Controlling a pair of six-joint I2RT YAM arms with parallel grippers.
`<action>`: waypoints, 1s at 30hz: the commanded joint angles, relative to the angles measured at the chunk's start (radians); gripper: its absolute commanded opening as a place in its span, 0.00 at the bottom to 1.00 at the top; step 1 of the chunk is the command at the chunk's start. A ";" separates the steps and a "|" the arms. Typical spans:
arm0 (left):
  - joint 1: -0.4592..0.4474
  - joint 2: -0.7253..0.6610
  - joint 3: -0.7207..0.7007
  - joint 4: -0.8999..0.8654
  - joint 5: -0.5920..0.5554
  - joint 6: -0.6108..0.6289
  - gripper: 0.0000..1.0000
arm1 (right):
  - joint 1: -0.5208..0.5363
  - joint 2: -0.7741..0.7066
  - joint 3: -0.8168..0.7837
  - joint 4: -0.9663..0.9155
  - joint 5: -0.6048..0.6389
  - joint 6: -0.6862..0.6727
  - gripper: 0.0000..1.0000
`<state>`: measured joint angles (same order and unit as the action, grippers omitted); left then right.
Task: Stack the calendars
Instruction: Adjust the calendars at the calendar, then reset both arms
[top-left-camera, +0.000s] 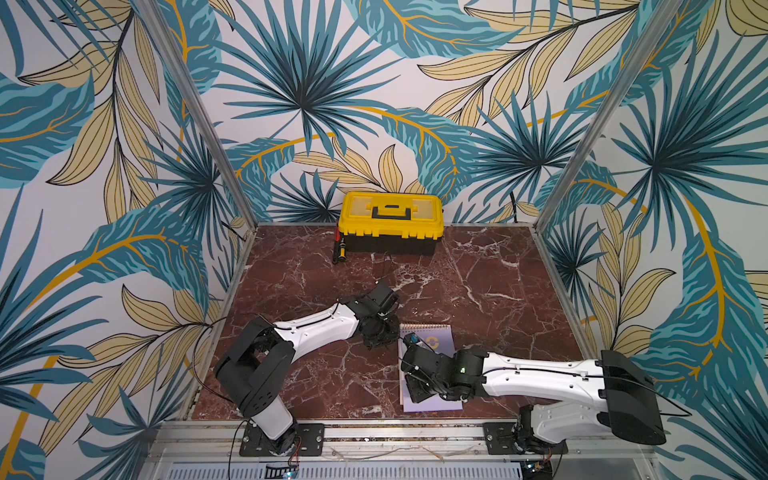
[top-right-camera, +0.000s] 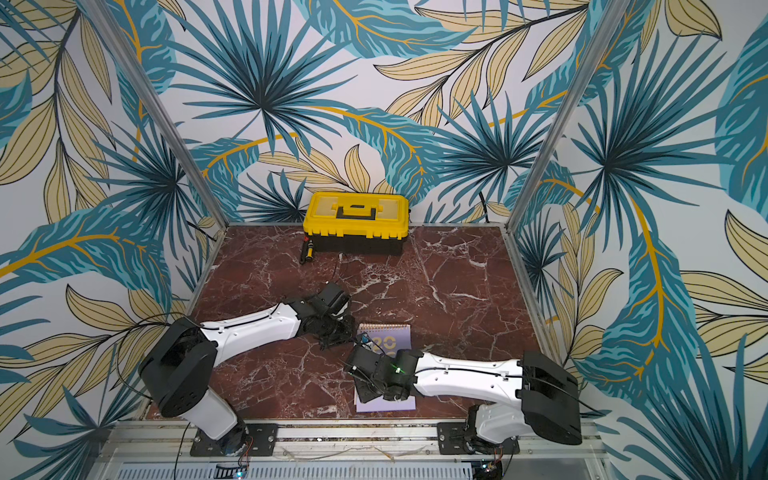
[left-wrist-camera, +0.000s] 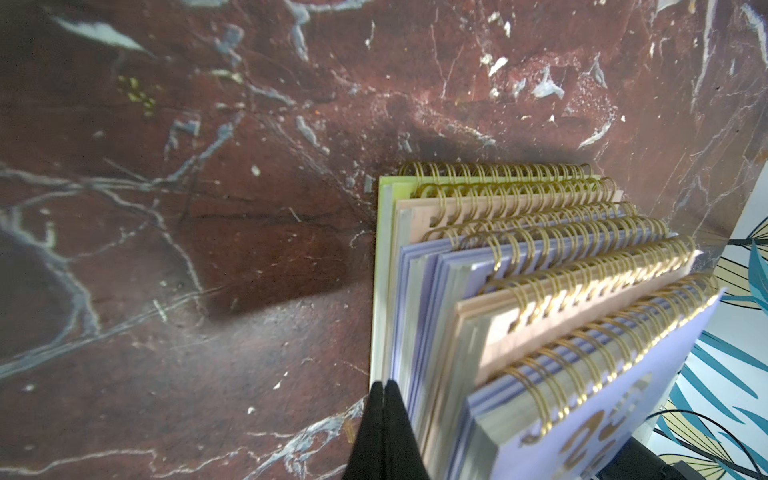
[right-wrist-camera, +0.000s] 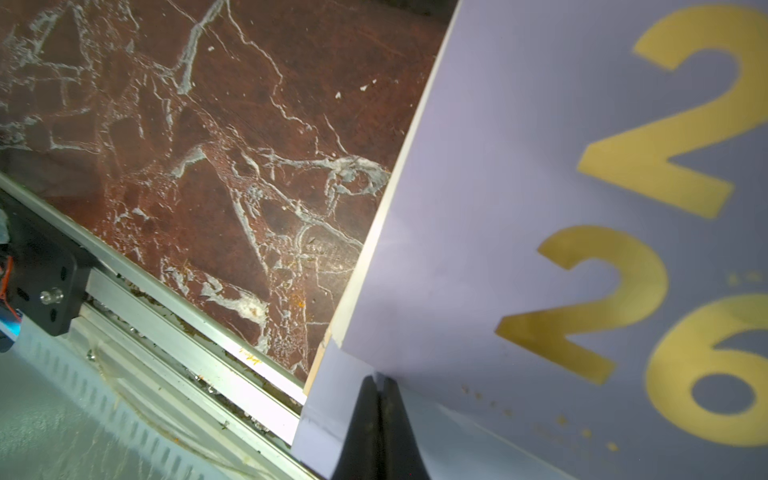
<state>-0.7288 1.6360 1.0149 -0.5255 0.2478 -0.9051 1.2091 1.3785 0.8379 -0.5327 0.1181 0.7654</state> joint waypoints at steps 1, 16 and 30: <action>0.007 -0.036 -0.016 -0.014 -0.001 0.011 0.00 | 0.006 0.023 0.026 -0.029 0.008 -0.016 0.00; 0.010 -0.033 -0.016 -0.014 0.002 0.014 0.00 | 0.005 0.039 0.059 -0.061 0.042 -0.024 0.00; 0.077 -0.123 -0.057 -0.016 0.003 0.038 0.11 | -0.007 -0.205 0.123 -0.236 0.273 -0.080 0.27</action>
<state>-0.6712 1.5520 0.9764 -0.5354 0.2504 -0.8936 1.2106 1.2087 0.9363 -0.6651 0.2638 0.7216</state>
